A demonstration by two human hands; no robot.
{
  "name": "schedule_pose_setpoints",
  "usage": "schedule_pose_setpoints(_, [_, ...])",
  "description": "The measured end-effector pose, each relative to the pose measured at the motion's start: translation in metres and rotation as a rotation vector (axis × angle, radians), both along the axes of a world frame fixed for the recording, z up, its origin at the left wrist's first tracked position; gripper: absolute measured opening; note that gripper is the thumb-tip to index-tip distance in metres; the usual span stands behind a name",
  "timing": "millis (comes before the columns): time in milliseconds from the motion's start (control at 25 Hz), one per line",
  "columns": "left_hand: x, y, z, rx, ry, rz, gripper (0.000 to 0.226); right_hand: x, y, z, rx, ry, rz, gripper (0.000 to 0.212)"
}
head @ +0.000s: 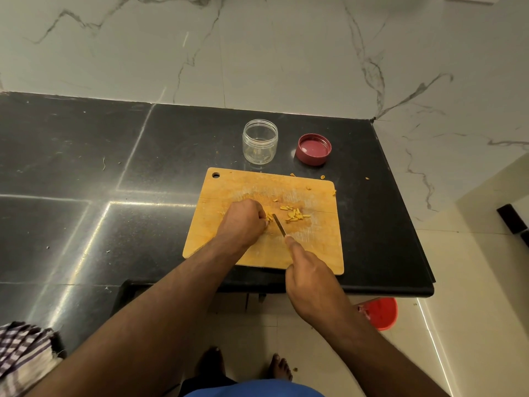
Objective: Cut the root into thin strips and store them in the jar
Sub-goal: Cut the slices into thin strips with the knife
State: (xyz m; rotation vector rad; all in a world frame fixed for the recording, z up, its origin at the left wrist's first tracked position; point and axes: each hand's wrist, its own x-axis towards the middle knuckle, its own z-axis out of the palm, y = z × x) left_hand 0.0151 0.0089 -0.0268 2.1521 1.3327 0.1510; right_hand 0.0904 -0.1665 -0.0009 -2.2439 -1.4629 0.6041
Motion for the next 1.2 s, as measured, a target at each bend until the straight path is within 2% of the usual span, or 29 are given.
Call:
schedule_pose_setpoints(440, [0.000, 0.000, 0.000, 0.011, 0.005, 0.003, 0.012, -0.003, 0.023, -0.004, -0.165, -0.026, 0.066, 0.064])
schedule_pose_setpoints(680, [0.001, -0.001, 0.000, 0.021, 0.007, 0.017, 0.009, -0.005, -0.004, -0.003, -0.101, 0.014, 0.051, 0.058])
schedule_pose_setpoints(800, [0.000, -0.001, 0.000, 0.013, 0.007, 0.017, 0.016, 0.004, -0.008, -0.004, -0.024, -0.017, -0.001, 0.055])
schedule_pose_setpoints(960, [-0.001, -0.001, 0.001, 0.013, 0.002, -0.006, 0.025, 0.005, -0.004, -0.001, 0.025, 0.046, 0.009, 0.053])
schedule_pose_setpoints(1200, [-0.002, -0.002, 0.001, 0.020, 0.002, 0.016, 0.015, 0.001, 0.002, -0.003, 0.009, 0.032, 0.027, 0.054])
